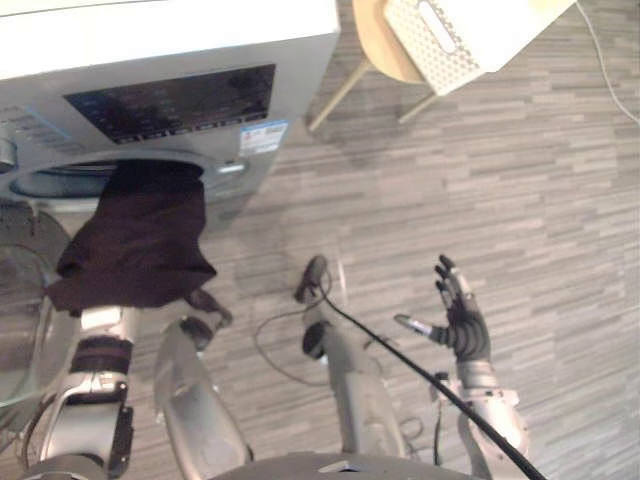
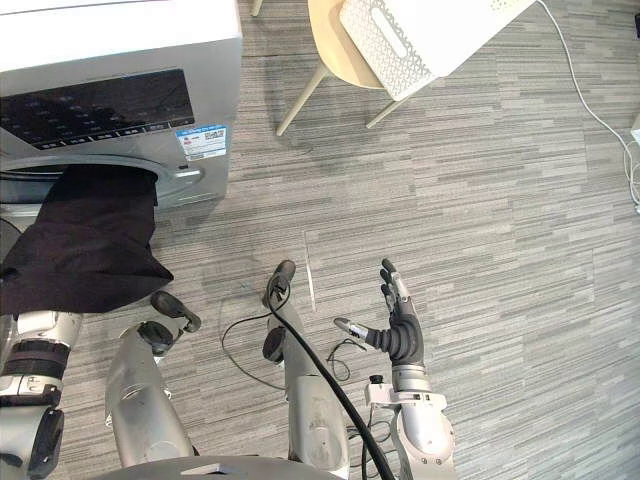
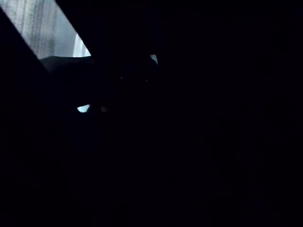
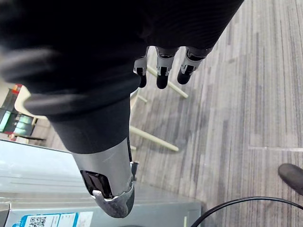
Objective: Pick up the laundry basket with both hands and put the clothes into the washing machine.
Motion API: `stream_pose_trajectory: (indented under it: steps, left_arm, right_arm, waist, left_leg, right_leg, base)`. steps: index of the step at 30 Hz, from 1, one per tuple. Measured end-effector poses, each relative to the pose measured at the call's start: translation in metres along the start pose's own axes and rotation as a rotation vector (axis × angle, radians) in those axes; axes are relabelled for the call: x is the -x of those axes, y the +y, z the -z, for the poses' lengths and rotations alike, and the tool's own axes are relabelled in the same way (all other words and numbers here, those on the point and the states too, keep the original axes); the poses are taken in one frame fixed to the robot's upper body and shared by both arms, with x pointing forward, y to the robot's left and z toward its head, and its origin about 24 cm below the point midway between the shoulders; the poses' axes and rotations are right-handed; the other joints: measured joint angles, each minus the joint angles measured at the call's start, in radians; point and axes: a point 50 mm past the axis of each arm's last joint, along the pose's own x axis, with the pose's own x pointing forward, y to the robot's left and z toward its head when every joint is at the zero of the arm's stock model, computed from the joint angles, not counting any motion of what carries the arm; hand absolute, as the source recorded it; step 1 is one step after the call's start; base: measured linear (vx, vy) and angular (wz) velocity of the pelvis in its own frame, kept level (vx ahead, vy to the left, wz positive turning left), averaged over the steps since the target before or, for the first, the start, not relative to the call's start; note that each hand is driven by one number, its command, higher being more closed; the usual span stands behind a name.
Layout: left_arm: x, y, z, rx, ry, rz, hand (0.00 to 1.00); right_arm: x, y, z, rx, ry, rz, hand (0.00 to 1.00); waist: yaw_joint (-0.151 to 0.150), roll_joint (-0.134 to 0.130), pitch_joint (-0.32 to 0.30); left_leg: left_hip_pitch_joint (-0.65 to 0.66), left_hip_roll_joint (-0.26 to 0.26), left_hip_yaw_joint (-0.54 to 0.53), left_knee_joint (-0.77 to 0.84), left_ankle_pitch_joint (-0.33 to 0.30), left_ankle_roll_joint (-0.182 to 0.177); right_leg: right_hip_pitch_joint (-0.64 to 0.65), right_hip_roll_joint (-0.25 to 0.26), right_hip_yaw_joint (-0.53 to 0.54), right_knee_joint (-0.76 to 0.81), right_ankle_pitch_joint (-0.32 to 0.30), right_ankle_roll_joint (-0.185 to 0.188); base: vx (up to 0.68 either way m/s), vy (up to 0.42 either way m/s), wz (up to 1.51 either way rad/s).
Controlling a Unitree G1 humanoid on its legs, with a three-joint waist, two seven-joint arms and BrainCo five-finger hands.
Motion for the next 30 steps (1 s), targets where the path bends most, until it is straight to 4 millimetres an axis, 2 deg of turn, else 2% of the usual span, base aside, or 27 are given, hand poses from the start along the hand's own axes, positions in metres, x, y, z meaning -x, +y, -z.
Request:
stream_pose_trajectory:
  steps: [2,3,7,9,10,11,12,13,14,15,16,17,18,19,20,21,22,24,25,26,28,30]
  left_arm:
    - [-0.017,-0.017,-0.031,0.036,-0.097,0.017,0.0]
    - [-0.022,-0.021,-0.038,0.042,-0.114,0.019,0.0]
    - [-0.048,-0.041,-0.036,0.038,-0.021,0.053,0.0]
    - [-0.06,-0.055,-0.045,-0.005,0.023,0.069,0.0]
    - [-0.067,-0.064,-0.056,-0.08,0.028,0.072,0.0]
    - [-0.069,-0.068,-0.062,-0.146,0.018,0.065,0.0]
    - [-0.073,-0.075,-0.075,-0.309,-0.026,0.03,0.0]
    - [-0.075,-0.077,-0.09,-0.547,-0.091,-0.017,0.0]
    - [-0.076,-0.076,-0.099,-0.669,-0.134,-0.05,0.0]
    - [-0.078,-0.071,-0.118,-0.868,-0.196,-0.11,0.0]
    - [-0.079,-0.062,-0.142,-1.071,-0.268,-0.174,0.0]
    - [-0.077,-0.049,-0.173,-1.228,-0.333,-0.256,0.0]
    - [-0.076,-0.045,-0.19,-1.294,-0.363,-0.291,0.0]
    - [-0.072,-0.041,-0.219,-1.359,-0.406,-0.334,0.0]
    - [-0.071,-0.037,-0.228,-1.364,-0.412,-0.352,0.0]
    - [-0.069,-0.03,-0.235,-1.32,-0.412,-0.362,0.0]
    - [-0.067,-0.022,-0.239,-1.203,-0.407,-0.363,0.0]
    - [-0.065,-0.001,-0.237,-0.89,-0.391,-0.343,0.0]
    - [-0.064,0.01,-0.235,-0.703,-0.38,-0.339,0.0]
    - [-0.062,0.028,-0.233,-0.443,-0.36,-0.352,0.0]
    - [-0.056,0.046,-0.236,-0.024,-0.389,-0.34,0.0]
    - [-0.052,0.052,-0.239,0.03,-0.407,-0.392,0.0]
  right_arm:
    - [0.0,0.001,0.0,-0.001,0.0,-0.004,0.0]
    - [0.0,0.001,0.0,-0.001,0.0,-0.007,0.0]
    - [0.0,0.004,-0.001,0.019,-0.003,-0.052,0.0]
    - [-0.001,0.003,-0.004,0.036,-0.016,-0.069,0.0]
    - [-0.003,0.004,-0.006,0.043,-0.026,-0.088,0.0]
    - [-0.003,0.004,-0.006,0.045,-0.027,-0.098,0.0]
    - [-0.003,0.005,-0.006,0.047,-0.027,-0.11,0.0]
    - [-0.006,0.005,-0.009,0.041,-0.05,-0.11,0.0]
    - [-0.009,0.004,-0.013,0.042,-0.076,-0.105,0.0]
    - [-0.013,0.0,-0.025,0.046,-0.14,-0.081,0.0]
    - [-0.018,-0.003,-0.039,0.036,-0.223,-0.061,0.0]
    - [-0.023,-0.004,-0.051,0.014,-0.3,-0.055,0.0]
    - [-0.023,-0.005,-0.055,0.004,-0.327,-0.045,0.0]
    - [-0.023,-0.005,-0.059,-0.036,-0.352,-0.006,0.0]
    - [-0.023,-0.004,-0.061,-0.055,-0.364,0.007,0.0]
    - [-0.022,-0.005,-0.063,-0.081,-0.375,0.025,0.0]
    - [-0.022,-0.008,-0.063,-0.081,-0.377,0.041,0.0]
    - [-0.022,-0.012,-0.063,-0.077,-0.368,0.053,0.0]
    - [-0.022,-0.013,-0.062,-0.077,-0.363,0.058,0.0]
    - [-0.022,-0.014,-0.061,-0.078,-0.352,0.058,0.0]
    - [-0.021,-0.015,-0.058,-0.056,-0.316,0.043,0.0]
    - [-0.02,-0.016,-0.056,-0.028,-0.297,0.02,0.0]
  waist:
    - [0.004,0.0,0.001]
    - [0.003,-0.001,0.002]
    - [0.01,-0.004,0.013]
    - [0.008,-0.011,0.032]
    - [0.006,-0.01,0.045]
    - [0.006,-0.009,0.049]
    - [-0.004,-0.02,0.057]
    - [-0.004,-0.048,0.072]
    - [-0.006,-0.056,0.079]
    - [-0.011,-0.059,0.081]
    - [-0.015,-0.066,0.093]
    - [-0.013,-0.065,0.107]
    - [-0.017,-0.069,0.112]
    - [-0.017,-0.102,0.127]
    - [-0.016,-0.112,0.134]
    - [-0.017,-0.111,0.134]
    - [-0.017,-0.112,0.134]
    - [-0.029,-0.112,0.134]
    - [-0.039,-0.112,0.134]
    - [-0.05,-0.112,0.134]
    - [-0.064,-0.112,0.135]
    - [-0.07,-0.112,0.135]
  left_leg:
    - [-0.011,0.001,-0.004,0.006,0.001,0.002]
    - [-0.011,0.002,-0.004,0.007,0.001,0.003]
    - [-0.017,0.005,-0.004,0.009,-0.005,-0.007]
    - [-0.017,0.005,0.005,0.002,-0.005,-0.007]
    - [-0.019,0.012,0.017,-0.029,0.011,0.002]
    - [-0.023,0.015,0.025,-0.044,0.023,0.011]
    - [-0.035,0.013,0.025,-0.054,0.043,0.017]
    - [-0.036,0.016,0.031,-0.054,0.053,0.002]
    - [-0.04,0.021,0.036,-0.056,0.059,-0.003]
    - [-0.06,0.031,0.048,-0.059,0.069,-0.005]
    - [-0.072,0.035,0.066,-0.082,0.078,-0.004]
    - [-0.089,0.061,0.082,-0.111,0.107,0.014]
    - [-0.104,0.069,0.082,-0.11,0.116,0.02]
    - [-0.112,0.075,0.086,-0.089,0.132,0.002]
    - [-0.116,0.082,0.082,-0.09,0.141,-0.005]
    - [-0.13,0.097,0.083,-0.089,0.161,0.005]
    - [-0.139,0.102,0.081,-0.083,0.167,0.017]
    - [-0.139,0.108,0.081,-0.074,0.156,0.009]
    - [-0.139,0.11,0.081,-0.073,0.153,0.012]
    - [-0.139,0.114,0.084,-0.074,0.147,0.011]
    - [-0.137,0.115,0.096,-0.076,0.143,0.01]
    - [-0.136,0.114,0.099,-0.073,0.143,0.01]
  right_leg:
    - [-0.005,0.0,-0.004,0.0,0.01,0.005]
    - [-0.005,0.0,-0.004,0.001,0.01,0.005]
    - [-0.007,0.001,-0.005,-0.003,0.01,-0.001]
    - [-0.011,0.0,-0.005,-0.015,-0.005,0.019]
    - [-0.021,0.002,-0.013,-0.006,-0.039,0.046]
    - [-0.039,-0.002,-0.008,0.033,-0.051,0.028]
    - [-0.047,-0.019,0.0,0.098,-0.07,0.001]
    - [-0.047,-0.021,-0.01,0.093,-0.056,-0.006]
    - [-0.052,-0.016,-0.008,0.087,-0.056,-0.006]
    - [-0.074,-0.007,-0.007,0.075,-0.057,-0.004]
    - [-0.093,-0.001,-0.01,0.053,-0.086,0.036]
    - [-0.131,0.007,-0.006,0.123,-0.1,0.016]
    - [-0.15,-0.002,0.005,0.19,-0.113,-0.009]
    - [-0.146,-0.01,0.004,0.214,-0.127,-0.025]
    - [-0.147,-0.001,0.01,0.198,-0.124,-0.025]
    - [-0.15,0.014,0.009,0.175,-0.108,-0.031]
    - [-0.157,0.021,0.01,0.159,-0.098,-0.033]
    - [-0.156,0.028,0.01,0.133,-0.098,-0.031]
    - [-0.154,0.032,0.01,0.117,-0.095,-0.027]
    - [-0.149,0.037,0.01,0.093,-0.087,-0.006]
    - [-0.146,0.041,0.01,0.063,-0.075,0.015]
    - [-0.143,0.041,0.01,0.054,-0.067,0.018]
  base:
    - [0.04,0.027,0.03]
    - [0.04,0.028,-0.02]
    - [0.01,0.012,0.02]
    - [-0.01,-0.003,-0.03]
    - [-0.02,-0.013,-0.1]
    - [0.0,0.0,0.0]
    - [0.06,0.027,0.1]
    - [0.06,0.019,0.12]
    - [0.02,-0.024,-0.03]
    - [-0.01,-0.056,-0.2]
    - [-0.01,-0.079,-0.44]
    - [0.02,-0.056,-0.43]
    - [0.08,-0.005,-0.26]
    - [0.09,0.031,-0.08]
    - [0.09,0.003,-0.13]
    - [0.06,-0.045,-0.34]
    - [0.06,-0.044,-0.44]
    - [0.05,-0.006,-0.41]
    - [0.04,-0.002,-0.35]
    - [0.03,-0.003,-0.33]
    - [0.04,-0.006,-0.2]
    - [0.07,0.003,-0.03]
